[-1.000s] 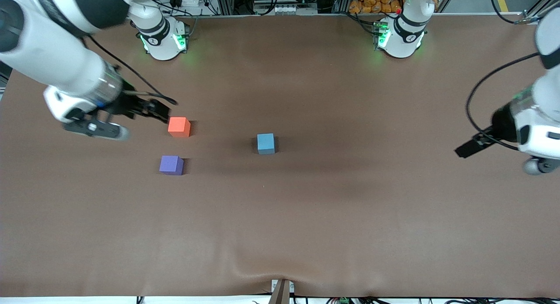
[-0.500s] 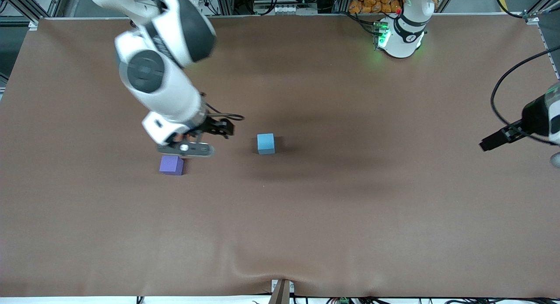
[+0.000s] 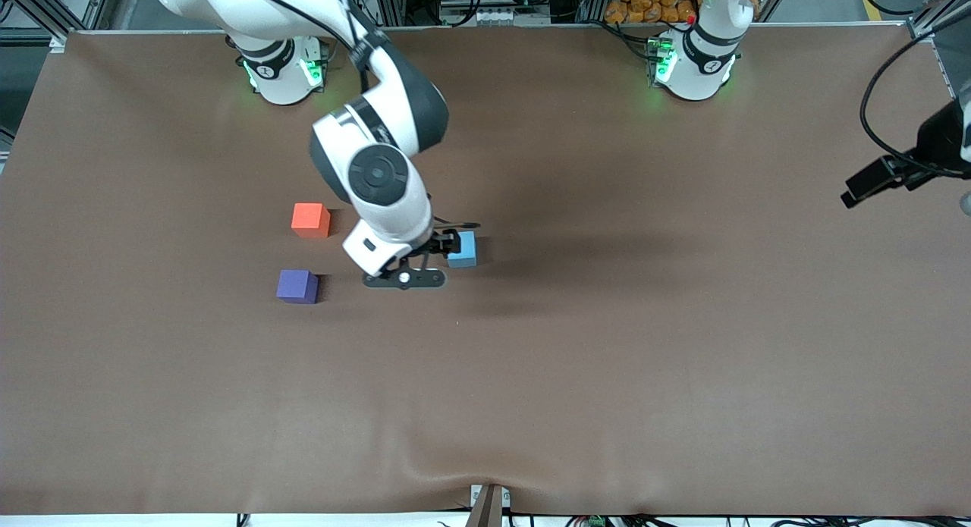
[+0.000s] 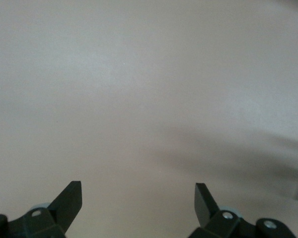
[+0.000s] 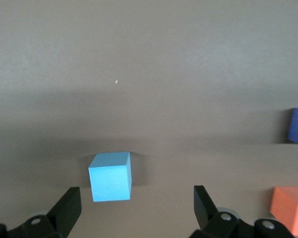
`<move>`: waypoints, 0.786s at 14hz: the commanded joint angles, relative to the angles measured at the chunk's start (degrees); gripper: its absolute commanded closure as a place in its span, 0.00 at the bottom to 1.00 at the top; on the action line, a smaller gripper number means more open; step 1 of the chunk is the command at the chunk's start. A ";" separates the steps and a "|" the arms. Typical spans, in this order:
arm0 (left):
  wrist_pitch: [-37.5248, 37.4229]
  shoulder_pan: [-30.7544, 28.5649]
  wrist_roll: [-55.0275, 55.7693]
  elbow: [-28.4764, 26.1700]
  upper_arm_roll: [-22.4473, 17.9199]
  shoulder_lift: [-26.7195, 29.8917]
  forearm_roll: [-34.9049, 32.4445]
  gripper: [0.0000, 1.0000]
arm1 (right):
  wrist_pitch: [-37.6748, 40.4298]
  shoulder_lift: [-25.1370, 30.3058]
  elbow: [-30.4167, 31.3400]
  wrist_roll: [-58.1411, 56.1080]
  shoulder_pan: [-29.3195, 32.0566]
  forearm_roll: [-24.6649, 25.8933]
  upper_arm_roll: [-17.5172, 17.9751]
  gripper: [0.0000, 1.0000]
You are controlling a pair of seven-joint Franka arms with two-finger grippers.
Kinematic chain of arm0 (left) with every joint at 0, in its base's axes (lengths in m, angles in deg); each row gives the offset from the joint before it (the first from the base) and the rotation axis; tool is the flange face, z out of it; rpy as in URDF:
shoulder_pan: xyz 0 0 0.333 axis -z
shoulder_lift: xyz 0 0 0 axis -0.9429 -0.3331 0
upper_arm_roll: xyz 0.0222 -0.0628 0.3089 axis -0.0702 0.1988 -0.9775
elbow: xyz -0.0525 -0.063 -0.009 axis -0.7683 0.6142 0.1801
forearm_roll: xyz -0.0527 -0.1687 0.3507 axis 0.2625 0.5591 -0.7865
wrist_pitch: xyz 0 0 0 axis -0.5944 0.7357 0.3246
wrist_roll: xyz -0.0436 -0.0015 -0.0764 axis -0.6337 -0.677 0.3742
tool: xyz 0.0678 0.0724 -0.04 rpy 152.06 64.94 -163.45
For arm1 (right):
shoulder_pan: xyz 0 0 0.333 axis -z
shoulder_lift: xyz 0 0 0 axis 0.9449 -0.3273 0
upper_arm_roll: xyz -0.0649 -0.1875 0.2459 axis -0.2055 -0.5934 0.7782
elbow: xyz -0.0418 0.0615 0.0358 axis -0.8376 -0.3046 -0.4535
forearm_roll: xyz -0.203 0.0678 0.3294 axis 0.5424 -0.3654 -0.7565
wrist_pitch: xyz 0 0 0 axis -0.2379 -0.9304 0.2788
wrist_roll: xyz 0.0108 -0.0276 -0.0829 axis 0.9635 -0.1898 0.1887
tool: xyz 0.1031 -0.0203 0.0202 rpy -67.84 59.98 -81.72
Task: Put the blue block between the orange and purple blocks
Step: 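Move the right gripper over the light-blue block, then lower the right gripper and grasp the light-blue block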
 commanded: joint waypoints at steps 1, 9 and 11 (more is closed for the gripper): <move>1.20 1.34 -1.56 -2.82 -1.05 2.58 0.73 0.00 | -0.39 -2.69 -1.35 1.09 -1.06 -0.37 -0.52 0.00; -0.29 1.26 -1.91 -0.98 -0.34 2.32 0.64 0.00 | -11.01 -3.22 7.69 0.04 -3.08 -2.92 -0.43 0.00; -0.29 0.91 -2.09 -0.98 -0.43 2.23 0.73 0.00 | -13.21 -3.14 9.45 0.13 -3.35 -3.53 -0.17 0.00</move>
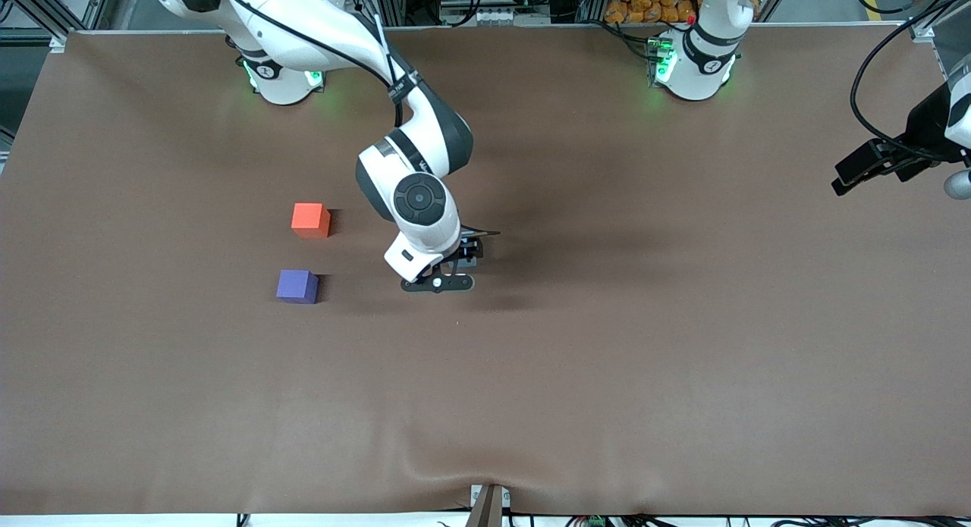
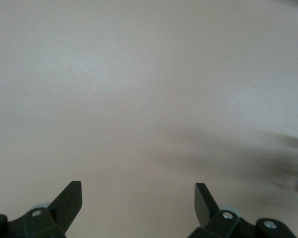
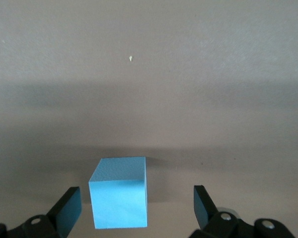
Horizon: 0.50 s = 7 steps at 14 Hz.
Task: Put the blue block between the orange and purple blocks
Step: 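Lower the right gripper and grasp the light-blue block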
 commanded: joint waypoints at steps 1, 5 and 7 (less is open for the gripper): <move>-0.36 -0.27 -1.47 -0.06 -0.45 0.82 0.73 0.00 | -2.33 0.71 2.52 -0.14 -0.72 -2.18 -0.04 0.00; -0.36 -0.19 -2.17 0.03 -0.45 0.91 0.73 0.00 | -8.65 1.24 7.34 -0.14 -0.89 -3.94 1.10 0.00; -0.36 -0.27 -2.17 0.29 -0.45 0.91 0.73 0.00 | -9.54 1.06 8.23 -0.05 -1.94 -3.94 1.10 0.00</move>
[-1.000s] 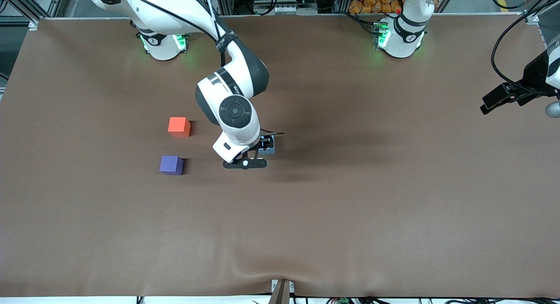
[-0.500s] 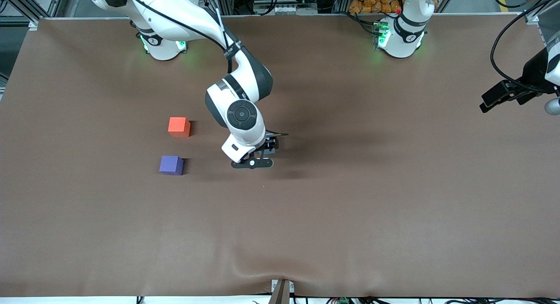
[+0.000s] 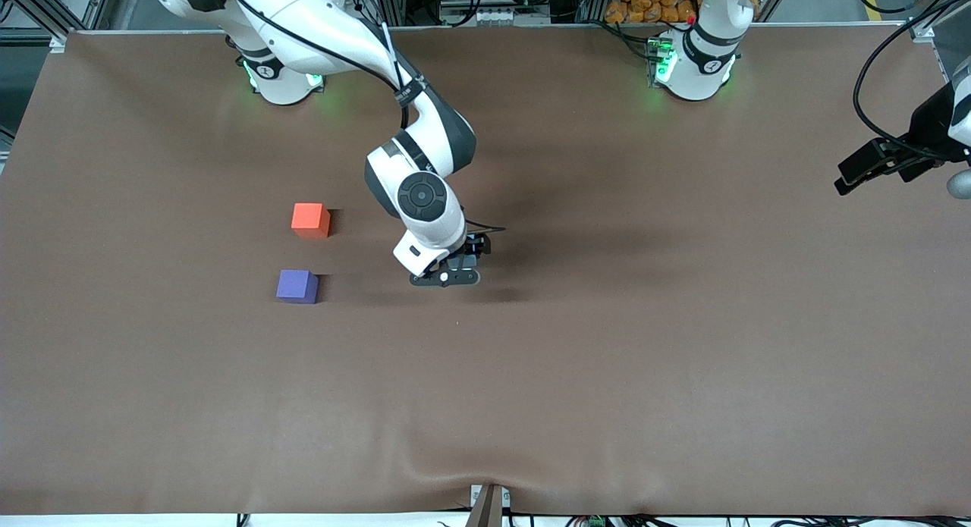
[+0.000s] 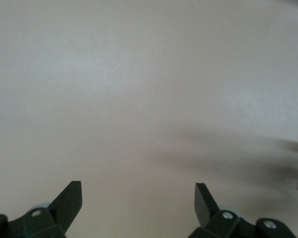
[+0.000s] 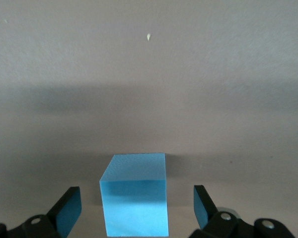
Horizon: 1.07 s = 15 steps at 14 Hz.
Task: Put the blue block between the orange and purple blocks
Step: 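Lower the right gripper and grasp the light-blue block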
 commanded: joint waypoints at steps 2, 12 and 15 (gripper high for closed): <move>-0.36 -0.19 -1.02 0.17 -0.16 0.91 0.73 0.00 | -1.77 1.16 3.47 0.04 -1.38 -1.31 -0.13 0.00; -0.10 0.42 -0.93 0.00 0.20 0.12 0.64 0.00 | -4.49 0.54 5.05 0.74 -3.75 -0.87 -0.22 0.00; 0.08 0.60 -0.93 0.08 0.72 -0.50 0.29 0.00 | -6.69 0.54 6.64 0.74 -3.93 -0.78 -0.31 0.03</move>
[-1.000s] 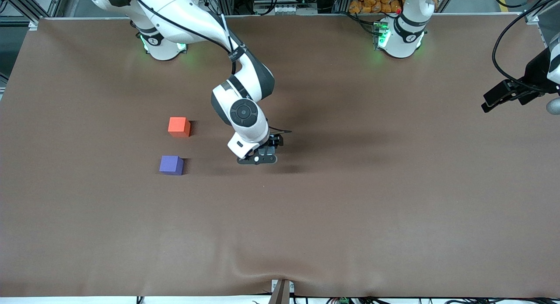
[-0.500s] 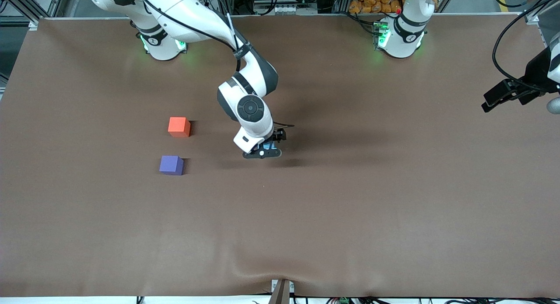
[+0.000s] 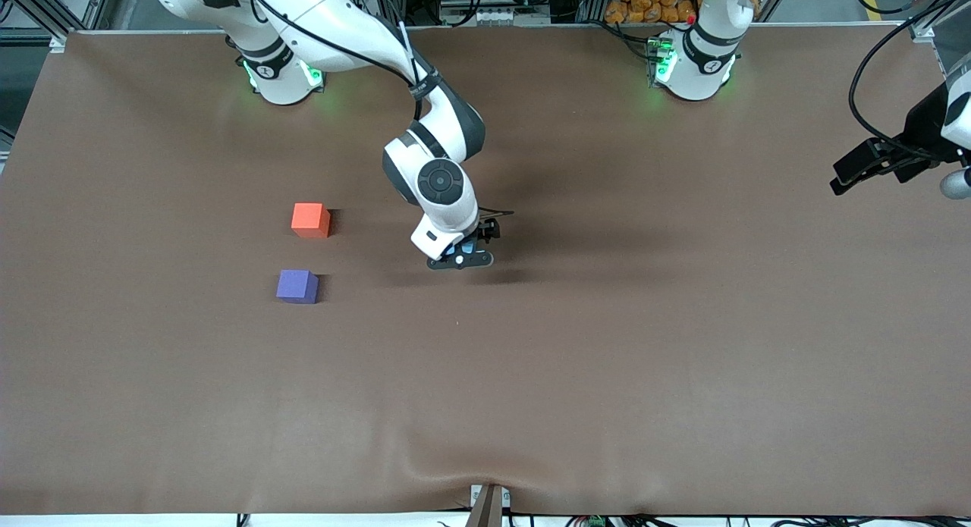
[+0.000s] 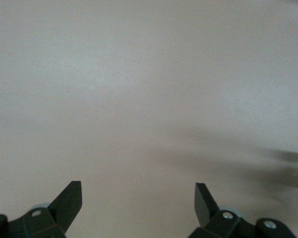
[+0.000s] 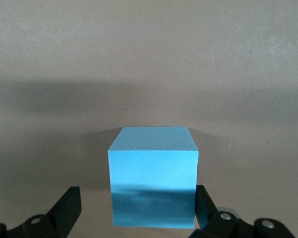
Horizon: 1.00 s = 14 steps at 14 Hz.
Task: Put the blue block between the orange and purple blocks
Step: 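Carry the blue block with the right gripper toward the orange block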
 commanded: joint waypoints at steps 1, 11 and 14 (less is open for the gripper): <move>0.00 0.06 -0.87 0.10 1.00 -0.11 0.29 0.00 | -1.54 0.55 1.52 0.61 -0.70 -0.43 -0.56 0.10; -1.06 -0.56 -0.79 0.54 3.02 1.21 0.47 0.00 | 11.54 8.18 0.29 3.17 3.24 -0.43 -1.79 0.64; -1.06 -0.47 -0.87 0.98 3.11 1.12 0.64 0.00 | 14.09 12.22 1.07 -1.39 7.72 -0.43 -1.79 0.64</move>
